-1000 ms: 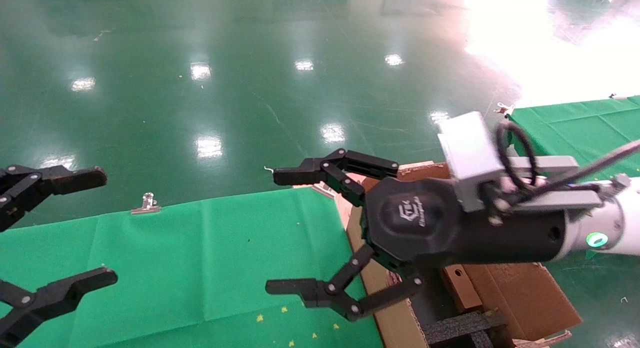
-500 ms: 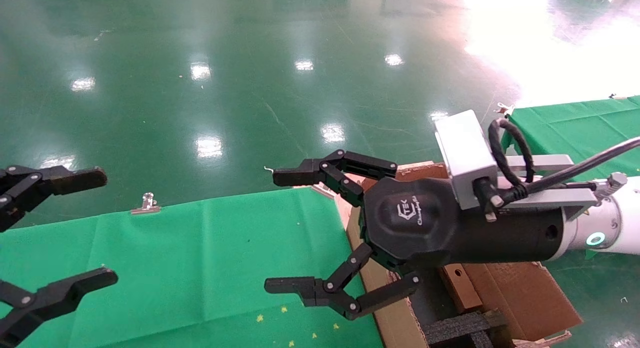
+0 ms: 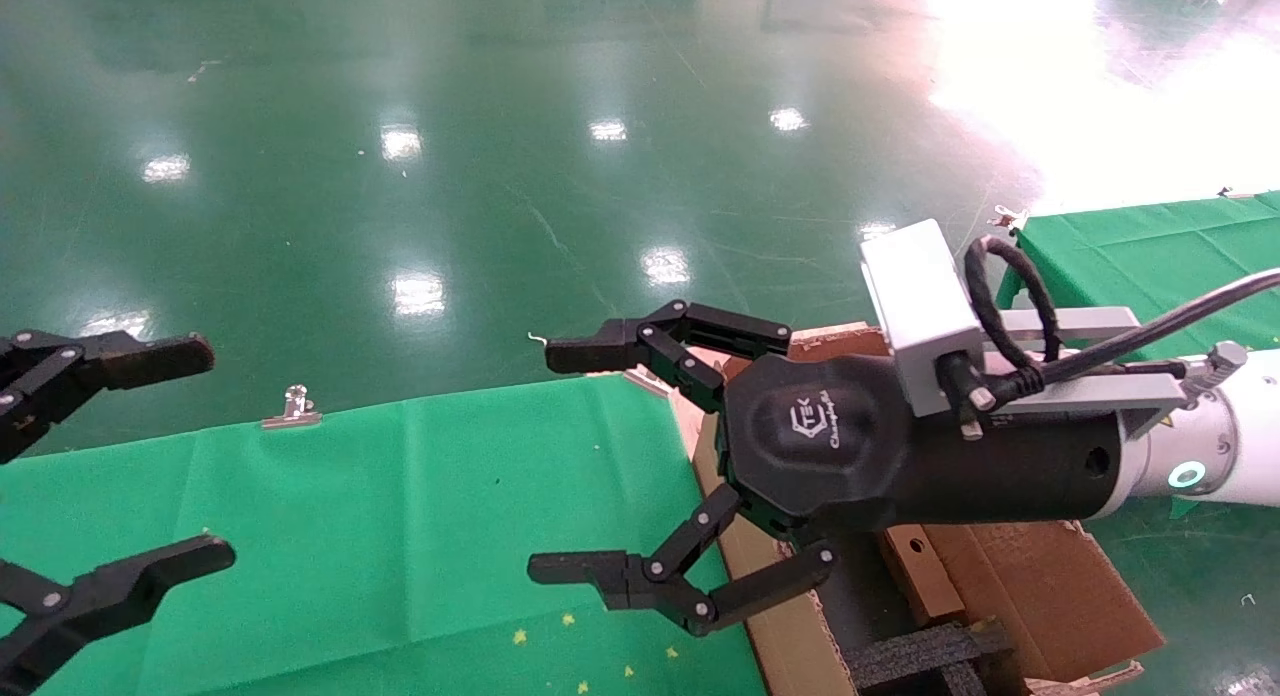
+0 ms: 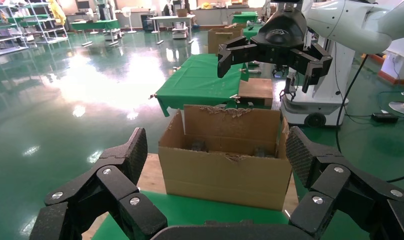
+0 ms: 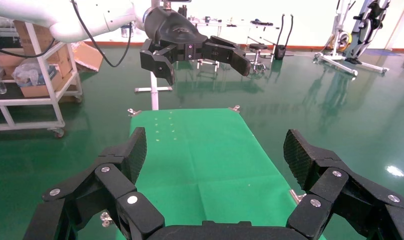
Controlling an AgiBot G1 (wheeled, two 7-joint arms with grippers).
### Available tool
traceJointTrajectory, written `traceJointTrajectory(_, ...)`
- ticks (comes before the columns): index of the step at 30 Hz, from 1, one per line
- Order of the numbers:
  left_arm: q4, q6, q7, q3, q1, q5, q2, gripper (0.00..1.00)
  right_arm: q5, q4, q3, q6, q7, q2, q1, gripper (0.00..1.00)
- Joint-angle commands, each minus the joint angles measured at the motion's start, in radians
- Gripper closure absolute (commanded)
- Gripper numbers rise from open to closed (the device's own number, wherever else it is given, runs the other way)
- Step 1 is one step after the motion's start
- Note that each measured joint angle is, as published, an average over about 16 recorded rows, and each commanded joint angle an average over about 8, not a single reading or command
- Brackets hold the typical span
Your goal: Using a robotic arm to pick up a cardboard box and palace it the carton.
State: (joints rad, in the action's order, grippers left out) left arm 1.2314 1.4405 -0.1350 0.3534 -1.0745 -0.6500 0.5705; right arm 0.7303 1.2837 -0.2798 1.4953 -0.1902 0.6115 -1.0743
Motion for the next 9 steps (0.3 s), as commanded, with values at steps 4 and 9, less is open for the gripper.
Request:
traceJointTrajectory(4,0.0,0.0,0.0,0.0,0.0,0.0,0.0,0.0,0.001,0.0,-0.002,-0.001,-0.001,0.0,-0.002,0.0)
traceJointTrajectory(9,0.0,0.0,0.0,0.0,0.0,0.0,0.0,0.0,0.002,0.001,-0.003,-0.001,-0.002,-0.001,-0.002,0.0)
